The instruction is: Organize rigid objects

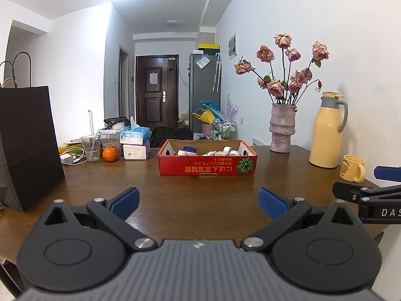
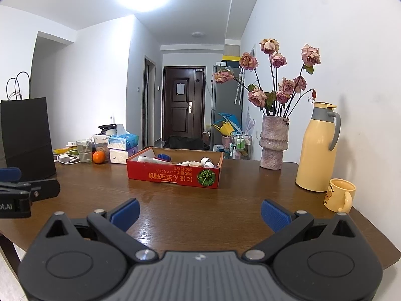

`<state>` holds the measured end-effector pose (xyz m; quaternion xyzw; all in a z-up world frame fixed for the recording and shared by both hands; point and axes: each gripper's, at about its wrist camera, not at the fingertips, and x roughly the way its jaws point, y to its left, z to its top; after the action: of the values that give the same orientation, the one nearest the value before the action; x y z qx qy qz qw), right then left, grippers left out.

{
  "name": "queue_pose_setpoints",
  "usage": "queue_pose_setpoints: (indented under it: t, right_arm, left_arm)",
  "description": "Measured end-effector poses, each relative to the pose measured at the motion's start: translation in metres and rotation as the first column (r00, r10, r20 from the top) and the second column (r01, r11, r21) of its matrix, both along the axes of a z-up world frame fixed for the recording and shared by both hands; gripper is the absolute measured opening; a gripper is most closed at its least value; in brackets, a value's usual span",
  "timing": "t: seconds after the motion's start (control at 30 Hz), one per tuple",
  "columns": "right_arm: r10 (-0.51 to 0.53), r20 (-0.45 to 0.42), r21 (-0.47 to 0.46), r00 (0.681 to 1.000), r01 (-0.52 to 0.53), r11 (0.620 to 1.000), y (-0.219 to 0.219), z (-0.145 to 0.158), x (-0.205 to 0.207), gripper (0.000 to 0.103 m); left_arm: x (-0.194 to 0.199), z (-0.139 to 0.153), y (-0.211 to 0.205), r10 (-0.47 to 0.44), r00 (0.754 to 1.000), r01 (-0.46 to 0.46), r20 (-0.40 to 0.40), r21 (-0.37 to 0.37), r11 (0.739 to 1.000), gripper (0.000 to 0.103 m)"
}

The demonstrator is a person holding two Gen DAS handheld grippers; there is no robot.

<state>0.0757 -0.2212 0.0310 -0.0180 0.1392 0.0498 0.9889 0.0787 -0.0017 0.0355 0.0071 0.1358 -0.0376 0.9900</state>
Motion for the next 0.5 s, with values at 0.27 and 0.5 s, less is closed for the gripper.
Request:
queue_pose_setpoints:
  t: [0.27, 0.5]
  right_arm:
    - [0.000, -0.011, -0.005, 1.000, 0.000, 1.000, 0.0003, -0.0018, 0.0027, 0.103]
    - [-0.002, -0.016, -0.009, 1.000, 0.002, 1.000, 0.0014, -0.0014, 0.0061, 0.103]
  left_arm:
    - [0.0048, -0.0010, 0.0028, -0.006, 1.000, 0.006, -0.014, -0.005, 1.000, 0.103]
    - [0.0087, -0.0015, 0.0054, -0.009, 1.000, 0.009, -0.012, -0.019, 1.000, 0.103]
